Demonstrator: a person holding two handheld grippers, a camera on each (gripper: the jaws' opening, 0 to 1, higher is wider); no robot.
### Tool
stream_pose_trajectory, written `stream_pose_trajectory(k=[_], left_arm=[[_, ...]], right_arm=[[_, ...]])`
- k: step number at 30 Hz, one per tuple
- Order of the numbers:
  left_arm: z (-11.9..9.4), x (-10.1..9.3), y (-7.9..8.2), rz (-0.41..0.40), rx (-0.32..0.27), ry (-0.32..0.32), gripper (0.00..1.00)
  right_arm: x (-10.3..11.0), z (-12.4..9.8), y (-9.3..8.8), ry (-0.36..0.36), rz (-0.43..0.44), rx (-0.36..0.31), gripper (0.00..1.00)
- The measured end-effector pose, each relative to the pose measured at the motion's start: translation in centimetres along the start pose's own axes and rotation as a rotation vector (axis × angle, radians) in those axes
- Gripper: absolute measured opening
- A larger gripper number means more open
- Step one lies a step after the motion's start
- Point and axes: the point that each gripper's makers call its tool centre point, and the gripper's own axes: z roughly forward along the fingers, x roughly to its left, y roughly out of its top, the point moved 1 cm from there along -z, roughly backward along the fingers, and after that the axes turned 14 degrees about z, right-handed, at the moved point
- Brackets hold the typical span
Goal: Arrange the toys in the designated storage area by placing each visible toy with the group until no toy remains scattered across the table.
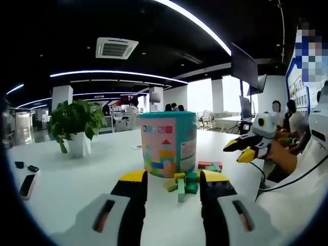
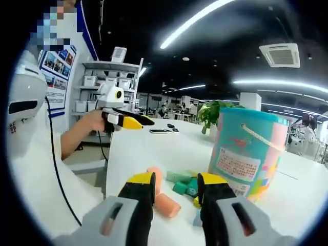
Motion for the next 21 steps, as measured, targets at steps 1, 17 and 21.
stream_pose_trajectory(k=[1,17,21], left_arm=[[0.0,0.0,-0.1,0.002,0.001,0.0,0.42],[-1.2,0.7,-0.3,-0.002,0.001,-0.025,0.44],[-1.8,1.3,0.0,0.01,-0.004,0.002,0.45]], right_arm=[[0.2,0.3,0.0,0.003,-0.003,0.004,0.34],[2.0,3.3,-0.2,0.077,0.135,0.014,0.45],[2.4,4.4,0.1,0.065,0.102,0.018,0.43]])
